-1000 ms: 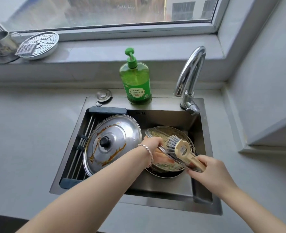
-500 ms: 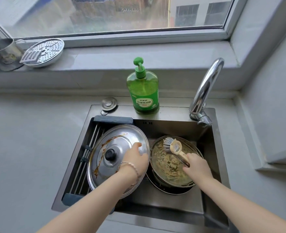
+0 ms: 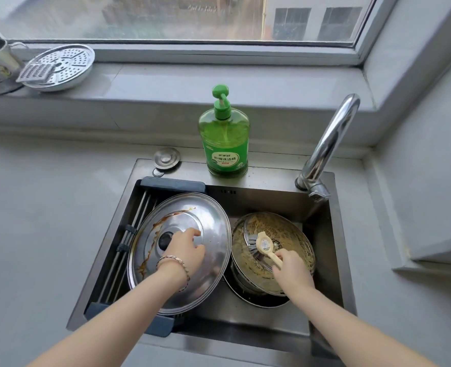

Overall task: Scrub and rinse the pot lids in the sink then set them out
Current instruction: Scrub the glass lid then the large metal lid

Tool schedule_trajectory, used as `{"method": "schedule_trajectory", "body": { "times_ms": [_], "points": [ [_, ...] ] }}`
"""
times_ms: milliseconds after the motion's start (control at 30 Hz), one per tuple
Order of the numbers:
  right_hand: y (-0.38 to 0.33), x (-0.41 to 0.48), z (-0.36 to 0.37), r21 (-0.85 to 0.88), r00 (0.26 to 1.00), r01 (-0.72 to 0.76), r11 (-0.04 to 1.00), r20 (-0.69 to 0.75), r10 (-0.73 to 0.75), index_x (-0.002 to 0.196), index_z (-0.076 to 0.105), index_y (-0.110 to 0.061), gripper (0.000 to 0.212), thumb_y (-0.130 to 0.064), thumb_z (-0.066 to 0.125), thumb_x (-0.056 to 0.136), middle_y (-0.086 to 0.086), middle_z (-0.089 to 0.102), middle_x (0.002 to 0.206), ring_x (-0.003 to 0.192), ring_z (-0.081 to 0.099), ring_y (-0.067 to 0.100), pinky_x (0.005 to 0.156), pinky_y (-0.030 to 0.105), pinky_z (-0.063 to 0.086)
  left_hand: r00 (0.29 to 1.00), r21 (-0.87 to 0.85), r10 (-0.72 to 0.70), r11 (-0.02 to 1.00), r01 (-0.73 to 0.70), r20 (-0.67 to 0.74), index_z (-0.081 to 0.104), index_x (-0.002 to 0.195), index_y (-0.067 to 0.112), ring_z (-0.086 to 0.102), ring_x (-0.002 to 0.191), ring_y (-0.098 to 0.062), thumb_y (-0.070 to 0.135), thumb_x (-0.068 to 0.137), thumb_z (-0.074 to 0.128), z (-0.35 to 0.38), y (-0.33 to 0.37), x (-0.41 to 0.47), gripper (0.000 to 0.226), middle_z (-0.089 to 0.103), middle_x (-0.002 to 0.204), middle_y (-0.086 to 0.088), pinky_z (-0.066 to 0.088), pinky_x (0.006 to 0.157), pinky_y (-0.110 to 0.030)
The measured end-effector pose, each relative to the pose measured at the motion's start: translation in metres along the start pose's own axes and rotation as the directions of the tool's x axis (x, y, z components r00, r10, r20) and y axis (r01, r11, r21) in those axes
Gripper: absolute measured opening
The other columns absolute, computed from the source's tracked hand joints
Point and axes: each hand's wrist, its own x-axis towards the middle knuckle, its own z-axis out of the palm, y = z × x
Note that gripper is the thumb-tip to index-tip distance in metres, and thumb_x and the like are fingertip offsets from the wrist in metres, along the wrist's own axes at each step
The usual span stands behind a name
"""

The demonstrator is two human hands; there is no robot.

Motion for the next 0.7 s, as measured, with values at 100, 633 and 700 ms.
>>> {"method": "schedule_trajectory", "body": {
  "times_ms": [100,633,700],
  "points": [
    [-0.019,-0.003,-0.027,0.179,0.999,0.036,0.983,-0.023,-0.033,0.108,0.061,-0.019,0.02,-0.025,0.055,0.091,-0.004,0.06,0.09,0.078,0.056,0.012,0.065,0.025,0.043,0.996,-0.017,0.081,0.997,-0.082,-0.029,0.049,0.128,0.016,0.053,0.098,-0.02,0.011,0.088,0.047,-0.011,0.018,0.002,0.04,0.048,0.128,-0.006,0.043,0.087,-0.028],
    [-0.162,0.034,-0.133,0.859,0.994,-0.06,0.508,0.097,-0.046,0.109,0.063,-0.012,0.025,-0.03,0.055,0.093,0.002,0.042,0.062,0.033,0.026,0.004,0.033,0.014,0.019,0.868,0.281,0.467,0.867,-0.411,-0.171,0.053,0.121,0.012,0.05,0.116,-0.028,0.029,0.1,0.028,-0.151,0.205,0.108,0.037,0.055,0.127,-0.012,0.037,0.091,-0.03],
    [-0.167,0.043,-0.133,0.866,0.994,-0.052,0.497,0.091,-0.055,0.105,0.065,-0.014,0.023,-0.031,0.056,0.092,0.001,0.042,0.061,0.034,0.025,0.005,0.034,0.015,0.019,0.9,0.306,0.427,0.871,-0.384,-0.085,0.056,0.104,0.009,0.053,0.098,-0.027,0.033,0.1,0.027,-0.149,0.209,0.122,0.038,0.059,0.111,-0.014,0.036,0.079,-0.029]
  ]
}}
